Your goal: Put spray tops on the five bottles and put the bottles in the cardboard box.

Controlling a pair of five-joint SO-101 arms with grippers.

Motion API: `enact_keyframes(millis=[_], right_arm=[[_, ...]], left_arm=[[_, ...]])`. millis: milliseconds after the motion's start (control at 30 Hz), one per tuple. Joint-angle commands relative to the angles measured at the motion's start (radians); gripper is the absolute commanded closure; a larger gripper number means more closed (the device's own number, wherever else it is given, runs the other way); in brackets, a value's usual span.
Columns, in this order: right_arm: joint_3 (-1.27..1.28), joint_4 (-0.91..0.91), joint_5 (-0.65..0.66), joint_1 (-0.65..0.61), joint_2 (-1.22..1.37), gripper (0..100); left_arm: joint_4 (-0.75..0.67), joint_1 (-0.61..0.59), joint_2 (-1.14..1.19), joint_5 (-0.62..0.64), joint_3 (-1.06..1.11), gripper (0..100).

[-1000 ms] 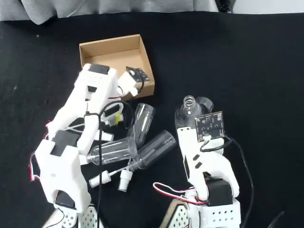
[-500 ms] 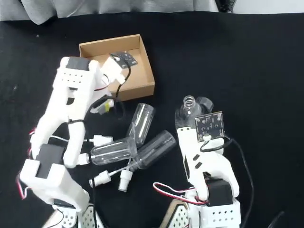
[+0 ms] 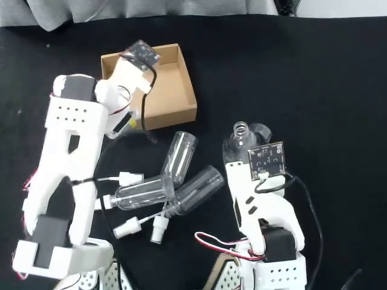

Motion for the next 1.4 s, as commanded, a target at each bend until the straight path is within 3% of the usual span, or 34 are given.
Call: enact_keyframes(millis=[0, 367, 633, 833, 1100, 1367], right_arm=[[-0.015, -0.034, 0.005, 0.015, -0.097, 93.5], [-0.015, -0.034, 0.005, -0.069, -0.097, 93.5], [-0.015, -0.034, 0.003, -0.17, -0.097, 93.6], [-0.041, -0.032, -0.123, -0.209, -0.097, 93.5], [-0.035, -0.034, -0.127, -0.287, -0.101, 93.5], [-0.033, -0.034, -0.127, -0.327, -0.102, 93.5]], left_arm=[[-0.005, -0.007, -0.118, 0.121, -0.025, 93], [-0.089, -0.004, -0.315, 0.446, -0.021, 97], [-0.123, -0.004, -0.373, 0.589, -0.022, 97], [-0.132, -0.002, -0.423, 0.792, -0.031, 97], [-0.252, -0.002, -0.48, 1.011, -0.021, 97], [-0.298, 0.058, -0.535, 1.099, -0.019, 97]])
